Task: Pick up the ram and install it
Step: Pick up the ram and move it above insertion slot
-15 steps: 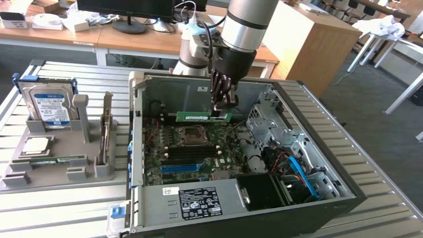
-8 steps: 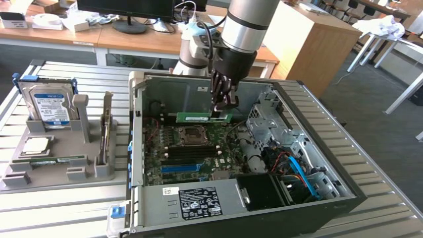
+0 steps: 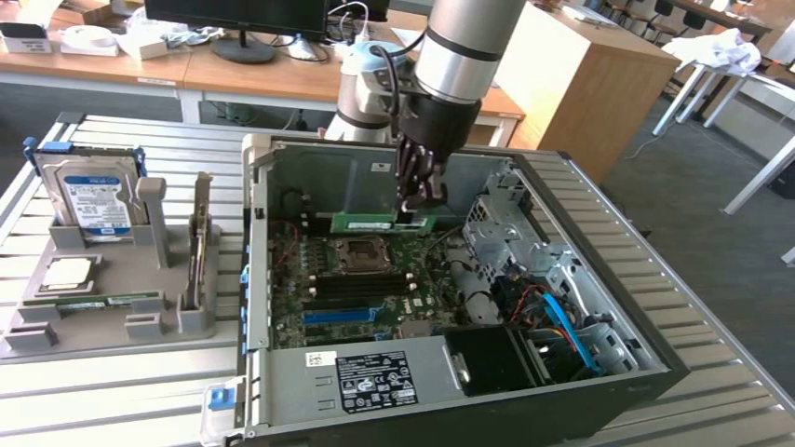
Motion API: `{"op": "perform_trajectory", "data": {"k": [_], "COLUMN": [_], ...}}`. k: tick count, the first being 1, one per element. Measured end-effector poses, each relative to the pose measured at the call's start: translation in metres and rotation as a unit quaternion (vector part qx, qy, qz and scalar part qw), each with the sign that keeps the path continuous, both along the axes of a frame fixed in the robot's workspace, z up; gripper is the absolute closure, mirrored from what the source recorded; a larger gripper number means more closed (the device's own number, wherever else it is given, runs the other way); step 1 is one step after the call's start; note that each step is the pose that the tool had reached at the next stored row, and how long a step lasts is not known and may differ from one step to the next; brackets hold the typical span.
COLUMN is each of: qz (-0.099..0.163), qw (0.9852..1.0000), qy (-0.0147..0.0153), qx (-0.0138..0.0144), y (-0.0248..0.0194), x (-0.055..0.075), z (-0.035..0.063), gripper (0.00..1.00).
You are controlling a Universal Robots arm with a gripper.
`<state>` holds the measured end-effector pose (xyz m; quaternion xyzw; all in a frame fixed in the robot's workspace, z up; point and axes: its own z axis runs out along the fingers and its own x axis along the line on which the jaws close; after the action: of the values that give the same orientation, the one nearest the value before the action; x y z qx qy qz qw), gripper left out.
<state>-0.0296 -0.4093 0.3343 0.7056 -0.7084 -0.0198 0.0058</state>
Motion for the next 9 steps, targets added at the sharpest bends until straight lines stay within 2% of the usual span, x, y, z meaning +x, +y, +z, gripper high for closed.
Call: {"op": "perform_trajectory", "data": {"k": [9], "qz": [0.000], "qw": [1.0000], "qy": [0.0000], "qx": [-0.0002], "y": [-0.0001], "x": [0.0000], "z": [-0.0059], "gripper": [0.89]}}
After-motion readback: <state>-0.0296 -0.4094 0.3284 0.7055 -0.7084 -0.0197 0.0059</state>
